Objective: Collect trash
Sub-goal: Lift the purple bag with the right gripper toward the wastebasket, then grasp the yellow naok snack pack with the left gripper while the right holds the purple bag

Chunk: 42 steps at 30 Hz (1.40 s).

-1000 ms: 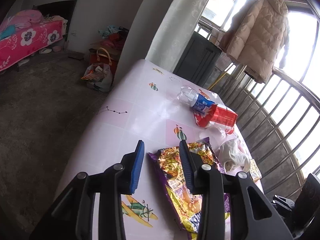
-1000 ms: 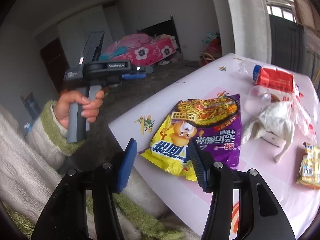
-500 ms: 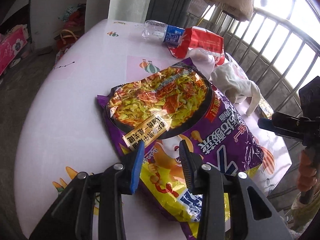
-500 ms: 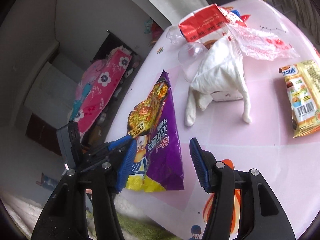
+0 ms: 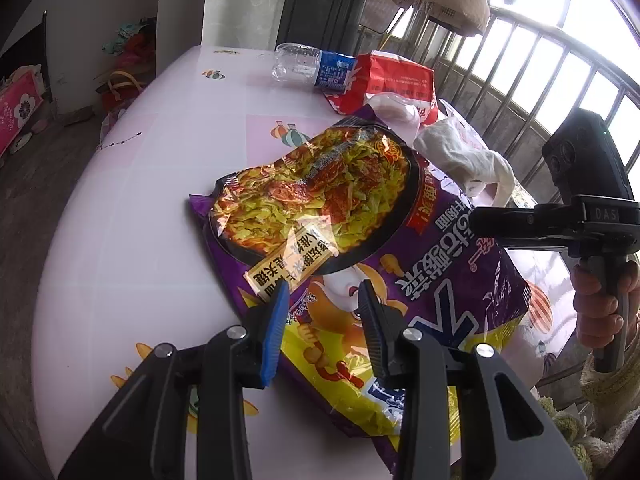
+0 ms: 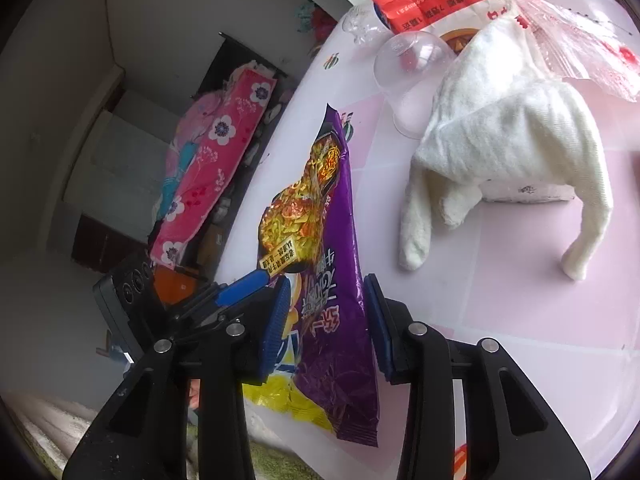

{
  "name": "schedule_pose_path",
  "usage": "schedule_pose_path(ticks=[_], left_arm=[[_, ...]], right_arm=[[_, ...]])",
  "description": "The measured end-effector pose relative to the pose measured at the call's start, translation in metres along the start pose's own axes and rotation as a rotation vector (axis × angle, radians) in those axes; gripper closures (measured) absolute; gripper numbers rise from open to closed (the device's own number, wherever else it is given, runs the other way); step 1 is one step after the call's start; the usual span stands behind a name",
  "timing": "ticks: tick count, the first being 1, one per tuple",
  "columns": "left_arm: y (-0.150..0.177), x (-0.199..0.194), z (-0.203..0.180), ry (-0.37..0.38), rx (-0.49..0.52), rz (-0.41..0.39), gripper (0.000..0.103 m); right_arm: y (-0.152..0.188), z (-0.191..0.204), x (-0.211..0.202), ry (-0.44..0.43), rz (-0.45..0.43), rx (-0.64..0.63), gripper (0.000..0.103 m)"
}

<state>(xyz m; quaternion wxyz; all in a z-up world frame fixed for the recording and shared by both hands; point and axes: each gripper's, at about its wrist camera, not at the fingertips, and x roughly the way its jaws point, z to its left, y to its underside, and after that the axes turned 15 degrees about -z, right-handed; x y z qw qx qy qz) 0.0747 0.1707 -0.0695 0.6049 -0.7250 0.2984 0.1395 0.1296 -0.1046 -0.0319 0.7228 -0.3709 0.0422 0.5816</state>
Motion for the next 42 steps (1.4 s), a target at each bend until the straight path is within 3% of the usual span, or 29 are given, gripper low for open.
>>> schedule_pose_path(ticks=[2,4,7,10,14,17,20,27,31,35,39,42], left_arm=[[0.000,0.000,0.001,0.003,-0.008,-0.002,0.068],[0.000,0.000,0.001,0.004,-0.010,-0.007,0.068],[-0.002,-0.002,0.003,0.006,-0.022,-0.007,0.068],[-0.011,-0.015,0.002,0.021,-0.030,-0.051,0.068],[-0.036,-0.049,-0.010,0.097,-0.030,-0.176,0.068],[-0.056,-0.065,-0.027,0.174,-0.030,-0.244,0.068],[-0.071,-0.062,-0.051,0.246,-0.027,-0.255,0.067],[-0.078,0.001,-0.143,0.370,0.101,-0.127,0.060],[-0.070,0.044,-0.201,0.414,0.199,-0.033,0.054],[-0.063,0.084,-0.248,0.408,0.299,0.006,0.043],[-0.050,0.120,-0.285,0.375,0.443,0.043,0.042],[-0.034,0.146,-0.302,0.339,0.529,0.120,0.041]], right_arm=[[0.001,0.003,0.001,0.003,0.003,-0.006,0.071],[0.004,0.007,0.001,-0.003,0.006,-0.014,0.086],[0.007,0.016,-0.005,-0.022,-0.021,-0.051,0.101],[0.008,0.030,-0.020,-0.064,-0.073,-0.091,0.103],[0.007,0.041,-0.059,-0.135,-0.183,-0.113,0.103],[0.004,0.033,-0.103,-0.165,-0.295,-0.082,0.103],[0.006,0.010,-0.158,-0.149,-0.439,-0.034,0.103],[0.038,-0.071,-0.294,0.029,-0.812,0.175,0.103],[0.066,-0.101,-0.344,0.121,-0.968,0.267,0.103],[0.080,-0.122,-0.362,0.167,-1.031,0.336,0.103],[0.085,-0.142,-0.365,0.187,-1.043,0.386,0.103],[0.090,-0.151,-0.369,0.192,-1.055,0.421,0.103]])
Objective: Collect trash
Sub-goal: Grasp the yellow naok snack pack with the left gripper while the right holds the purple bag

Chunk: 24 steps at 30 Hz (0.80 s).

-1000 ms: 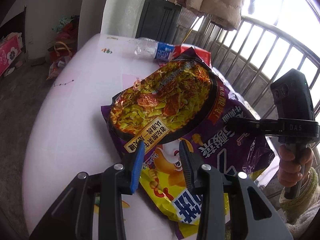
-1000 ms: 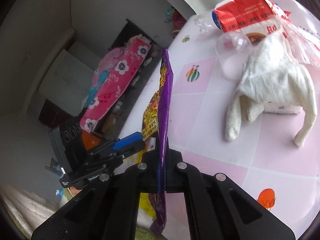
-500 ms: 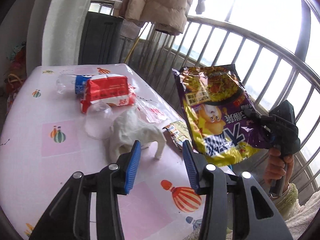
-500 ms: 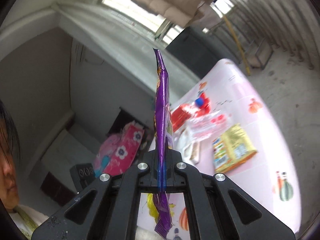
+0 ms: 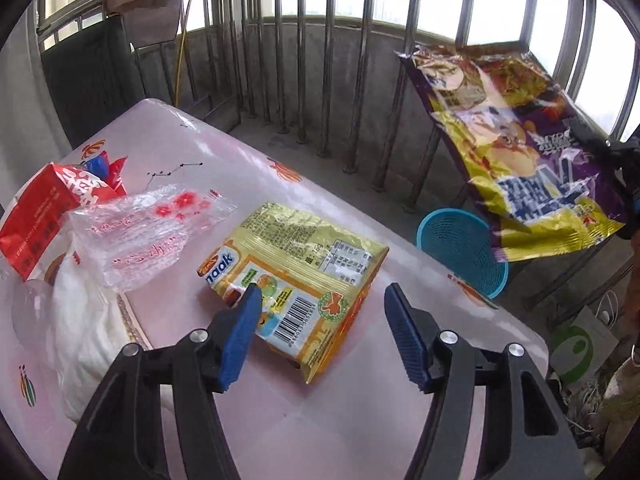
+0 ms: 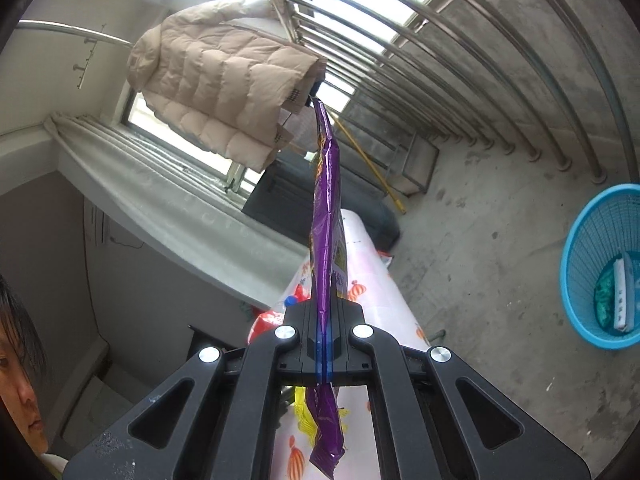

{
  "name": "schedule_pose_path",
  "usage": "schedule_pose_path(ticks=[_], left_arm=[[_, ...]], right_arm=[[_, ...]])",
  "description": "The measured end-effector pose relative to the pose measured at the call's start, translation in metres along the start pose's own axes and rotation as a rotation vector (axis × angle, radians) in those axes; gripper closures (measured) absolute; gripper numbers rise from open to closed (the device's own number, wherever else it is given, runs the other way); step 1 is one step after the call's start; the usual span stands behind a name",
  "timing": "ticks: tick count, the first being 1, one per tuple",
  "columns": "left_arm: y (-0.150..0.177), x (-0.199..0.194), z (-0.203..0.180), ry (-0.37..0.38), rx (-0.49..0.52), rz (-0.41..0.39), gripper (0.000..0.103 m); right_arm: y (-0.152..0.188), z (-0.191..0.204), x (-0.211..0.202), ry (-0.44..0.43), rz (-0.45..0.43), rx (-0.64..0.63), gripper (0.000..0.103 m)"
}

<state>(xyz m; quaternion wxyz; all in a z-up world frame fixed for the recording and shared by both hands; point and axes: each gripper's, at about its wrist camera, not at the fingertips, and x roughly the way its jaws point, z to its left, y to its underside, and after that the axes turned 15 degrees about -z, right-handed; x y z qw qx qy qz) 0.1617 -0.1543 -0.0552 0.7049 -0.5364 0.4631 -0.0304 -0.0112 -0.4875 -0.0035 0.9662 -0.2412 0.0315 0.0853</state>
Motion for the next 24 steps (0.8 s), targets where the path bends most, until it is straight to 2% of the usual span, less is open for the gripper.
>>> schedule_pose_path(ticks=[2,4,10,13,16,19,24], left_arm=[[0.005,0.015,0.002,-0.010,0.001,0.043,0.041],[0.006,0.014,0.004,-0.014,-0.013,0.021,0.043],[0.007,0.013,0.007,-0.024,-0.011,0.015,0.067],[0.003,0.013,0.012,-0.031,-0.031,0.023,0.085],[-0.002,0.000,0.017,-0.030,-0.055,0.008,0.092],[-0.023,-0.012,0.014,-0.001,-0.071,-0.039,0.094],[-0.070,-0.014,-0.024,0.163,-0.097,-0.097,0.094]], right_arm=[[-0.003,-0.007,-0.002,0.010,-0.008,0.018,0.103],[-0.006,-0.012,-0.005,0.022,-0.015,0.030,0.103],[-0.011,-0.028,-0.017,0.056,-0.056,0.066,0.103],[-0.017,-0.032,-0.027,0.102,-0.103,0.050,0.103],[-0.026,-0.031,-0.042,0.187,-0.170,0.001,0.103],[-0.030,-0.035,-0.053,0.310,-0.226,-0.075,0.103],[-0.026,-0.055,-0.054,0.558,-0.238,-0.180,0.103]])
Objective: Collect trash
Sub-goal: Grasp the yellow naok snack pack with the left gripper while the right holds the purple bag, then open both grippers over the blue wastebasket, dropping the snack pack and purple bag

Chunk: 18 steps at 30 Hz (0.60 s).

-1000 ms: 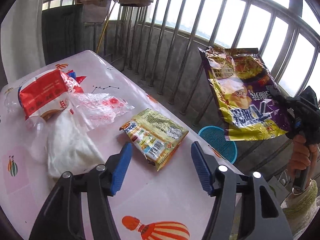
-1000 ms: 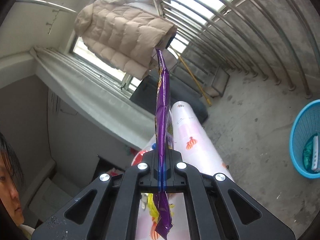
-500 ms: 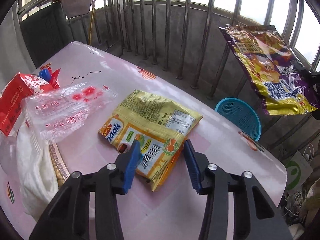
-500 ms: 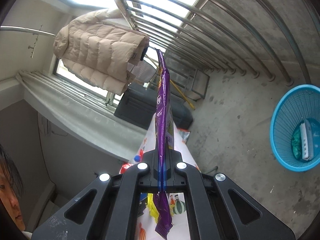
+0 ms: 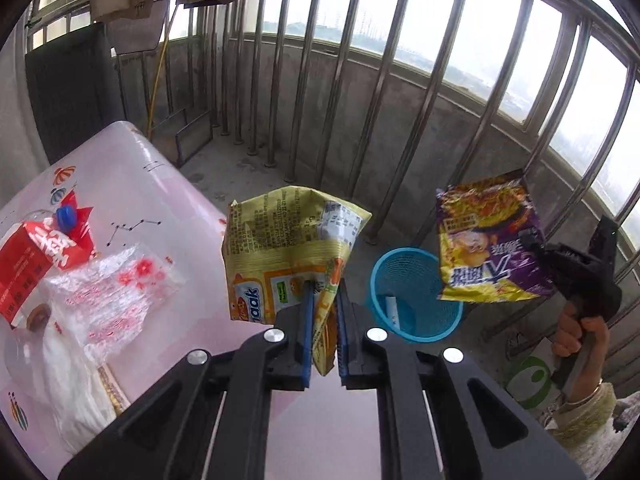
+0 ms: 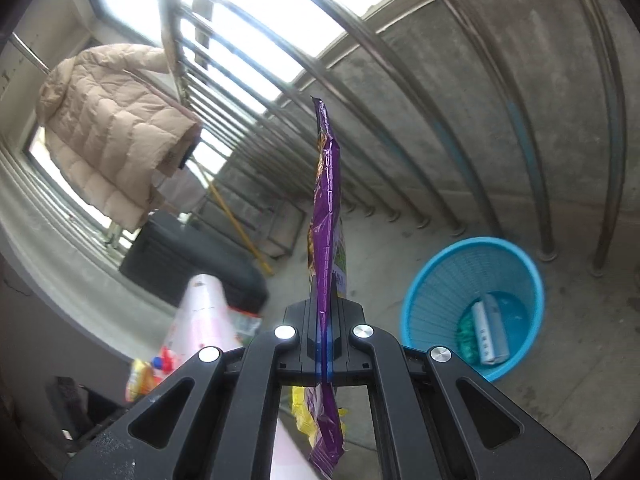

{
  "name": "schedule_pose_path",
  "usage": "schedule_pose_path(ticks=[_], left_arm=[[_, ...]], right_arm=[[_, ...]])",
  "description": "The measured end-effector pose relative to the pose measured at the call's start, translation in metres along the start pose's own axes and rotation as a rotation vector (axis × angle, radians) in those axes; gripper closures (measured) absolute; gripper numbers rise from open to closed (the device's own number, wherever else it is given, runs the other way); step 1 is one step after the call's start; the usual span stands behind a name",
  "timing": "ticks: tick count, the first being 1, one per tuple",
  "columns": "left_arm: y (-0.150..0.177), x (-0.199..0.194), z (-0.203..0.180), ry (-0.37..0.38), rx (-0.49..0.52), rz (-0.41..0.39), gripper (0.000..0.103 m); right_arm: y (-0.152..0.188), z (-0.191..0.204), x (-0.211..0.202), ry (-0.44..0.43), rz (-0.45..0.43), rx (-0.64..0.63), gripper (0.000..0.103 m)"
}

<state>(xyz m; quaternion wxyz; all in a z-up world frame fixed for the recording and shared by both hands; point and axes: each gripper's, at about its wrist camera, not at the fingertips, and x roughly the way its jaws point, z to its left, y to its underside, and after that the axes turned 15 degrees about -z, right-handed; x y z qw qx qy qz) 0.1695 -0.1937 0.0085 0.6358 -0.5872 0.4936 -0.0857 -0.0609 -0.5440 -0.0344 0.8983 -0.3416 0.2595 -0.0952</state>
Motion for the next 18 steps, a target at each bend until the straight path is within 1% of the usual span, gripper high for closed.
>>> schedule_pose_path(ticks=[2,3,5,8,9,11,13,15,17,18], left_arm=[[-0.010,0.015,-0.023,0.087,-0.018,0.012,0.094],[-0.013,0.027,-0.035,0.126,-0.029,0.032,0.094],[-0.016,0.057,-0.060,0.199,-0.041,0.082,0.094],[-0.013,0.115,-0.095,0.272,-0.069,0.182,0.093],[-0.008,0.134,-0.105,0.281,-0.076,0.217,0.093],[0.000,0.173,-0.124,0.296,-0.081,0.281,0.092],[0.013,0.209,-0.135,0.303,-0.109,0.349,0.092],[0.024,0.236,-0.142,0.299,-0.133,0.386,0.092],[0.034,0.257,-0.144,0.289,-0.162,0.406,0.092],[0.039,0.263,-0.143,0.285,-0.178,0.415,0.091]], right_arm=[[0.007,-0.008,0.005,0.079,-0.003,-0.055,0.103],[0.010,-0.012,0.008,0.112,-0.003,-0.075,0.103],[0.015,-0.021,0.012,0.174,-0.007,-0.116,0.103],[0.022,-0.030,0.023,0.268,-0.013,-0.215,0.103],[0.025,-0.032,0.028,0.302,-0.015,-0.252,0.103],[0.032,-0.037,0.037,0.340,-0.026,-0.323,0.103],[0.037,-0.039,0.052,0.372,-0.030,-0.398,0.103],[0.043,-0.043,0.067,0.396,-0.028,-0.453,0.103],[0.056,-0.050,0.082,0.419,-0.027,-0.526,0.103],[0.064,-0.053,0.093,0.438,-0.019,-0.572,0.100]])
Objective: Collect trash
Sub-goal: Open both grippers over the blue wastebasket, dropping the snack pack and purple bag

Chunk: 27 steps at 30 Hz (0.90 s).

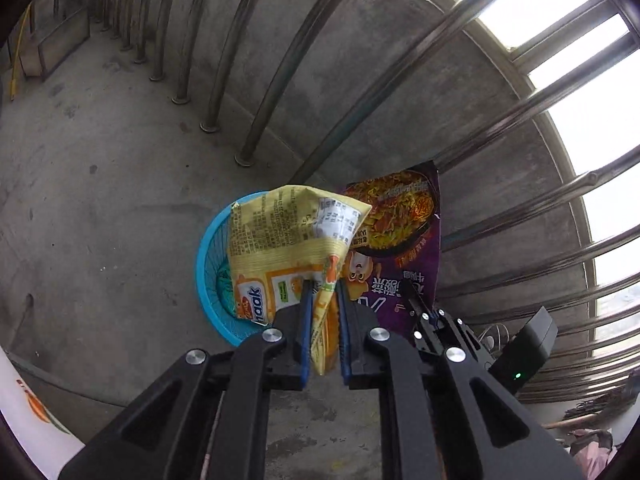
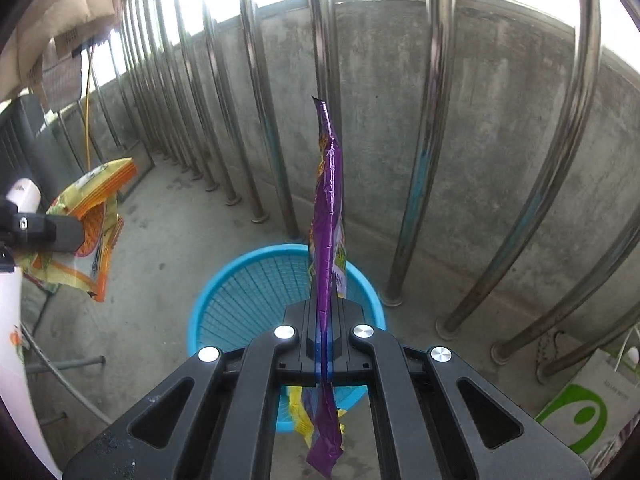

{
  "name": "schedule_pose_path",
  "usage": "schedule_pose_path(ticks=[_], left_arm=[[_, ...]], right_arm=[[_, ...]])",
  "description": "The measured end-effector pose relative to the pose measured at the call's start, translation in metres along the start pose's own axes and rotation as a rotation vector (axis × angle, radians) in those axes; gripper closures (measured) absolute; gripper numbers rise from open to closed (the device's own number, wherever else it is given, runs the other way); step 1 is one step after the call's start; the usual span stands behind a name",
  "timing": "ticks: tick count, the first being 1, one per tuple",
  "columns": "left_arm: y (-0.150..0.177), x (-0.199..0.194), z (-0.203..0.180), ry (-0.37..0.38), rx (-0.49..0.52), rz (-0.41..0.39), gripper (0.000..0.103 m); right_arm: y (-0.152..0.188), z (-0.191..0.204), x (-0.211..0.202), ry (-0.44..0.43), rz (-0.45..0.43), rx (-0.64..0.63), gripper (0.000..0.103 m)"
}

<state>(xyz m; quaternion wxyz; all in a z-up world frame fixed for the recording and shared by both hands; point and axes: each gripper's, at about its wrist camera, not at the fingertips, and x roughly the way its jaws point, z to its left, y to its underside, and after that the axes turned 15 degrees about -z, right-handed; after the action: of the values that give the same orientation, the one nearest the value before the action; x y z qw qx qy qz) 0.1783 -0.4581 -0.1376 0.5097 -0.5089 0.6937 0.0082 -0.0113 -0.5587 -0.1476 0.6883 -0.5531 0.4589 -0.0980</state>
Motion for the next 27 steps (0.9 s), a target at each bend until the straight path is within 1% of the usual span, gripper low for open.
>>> schedule_pose_path(ticks=[1,2,4,5,6,7,8,9,10,11,12,13,15,16,17,18,19,20,21,22,23,27], left_arm=[[0.000,0.008,0.003,0.001,-0.016,0.006,0.091],[0.001,0.014,0.006,-0.003,-0.028,0.014,0.091],[0.002,0.024,0.012,-0.009,-0.043,0.030,0.090],[0.003,0.028,0.014,-0.010,-0.043,0.036,0.090],[0.004,0.031,0.015,-0.016,-0.040,0.041,0.089],[0.004,0.034,0.016,-0.016,-0.041,0.042,0.089],[0.003,0.035,0.017,-0.013,-0.045,0.043,0.089],[0.003,0.036,0.017,-0.008,-0.049,0.048,0.089],[0.004,0.037,0.017,-0.010,-0.049,0.049,0.089],[0.004,0.038,0.017,-0.015,-0.046,0.048,0.089],[0.003,0.041,0.015,-0.015,-0.041,0.050,0.088],[0.003,0.043,0.013,-0.015,-0.036,0.053,0.088],[0.003,0.049,0.008,-0.017,-0.021,0.059,0.086],[0.002,0.053,0.005,-0.016,-0.010,0.061,0.086],[0.002,0.057,0.002,-0.013,-0.003,0.063,0.082],[0.001,0.061,-0.001,-0.008,0.002,0.064,0.072],[0.000,0.066,-0.004,-0.007,0.008,0.067,0.064],[0.000,0.069,-0.006,-0.014,0.015,0.069,0.053],[-0.001,0.071,-0.008,-0.028,0.017,0.071,0.048],[-0.002,0.072,-0.008,-0.037,0.011,0.076,0.046],[-0.003,0.071,-0.008,-0.043,0.001,0.078,0.042],[-0.011,0.040,-0.004,-0.048,-0.027,0.011,0.041]], right_arm=[[0.010,0.006,0.012,0.015,0.021,-0.056,0.099],[0.019,0.011,0.023,0.007,0.058,-0.095,0.097],[0.035,0.012,0.040,-0.025,0.149,-0.107,0.076],[0.039,0.010,0.042,-0.040,0.173,-0.096,0.074],[0.041,0.007,0.041,-0.049,0.171,-0.081,0.073],[0.039,0.003,0.039,-0.051,0.162,-0.062,0.066],[0.038,-0.001,0.036,-0.054,0.153,-0.038,0.063],[0.037,-0.007,0.035,-0.062,0.152,-0.006,0.063],[0.037,-0.012,0.034,-0.063,0.158,0.026,0.063],[0.037,-0.015,0.033,-0.057,0.166,0.052,0.065],[0.036,-0.021,0.034,-0.054,0.174,0.075,0.072],[0.035,-0.023,0.033,-0.051,0.179,0.092,0.081],[0.033,-0.025,0.032,-0.039,0.180,0.108,0.091],[0.032,-0.026,0.029,-0.036,0.175,0.110,0.094],[0.031,-0.028,0.028,-0.036,0.169,0.118,0.096],[0.030,-0.030,0.028,-0.038,0.172,0.129,0.097],[0.031,-0.032,0.028,-0.037,0.175,0.140,0.097],[0.031,-0.035,0.028,-0.034,0.177,0.154,0.097],[0.031,-0.037,0.026,-0.032,0.181,0.172,0.097],[0.031,-0.039,0.025,-0.032,0.182,0.193,0.097],[0.032,-0.041,0.026,-0.031,0.179,0.210,0.097],[0.027,-0.046,0.024,-0.048,0.160,0.267,0.097]])
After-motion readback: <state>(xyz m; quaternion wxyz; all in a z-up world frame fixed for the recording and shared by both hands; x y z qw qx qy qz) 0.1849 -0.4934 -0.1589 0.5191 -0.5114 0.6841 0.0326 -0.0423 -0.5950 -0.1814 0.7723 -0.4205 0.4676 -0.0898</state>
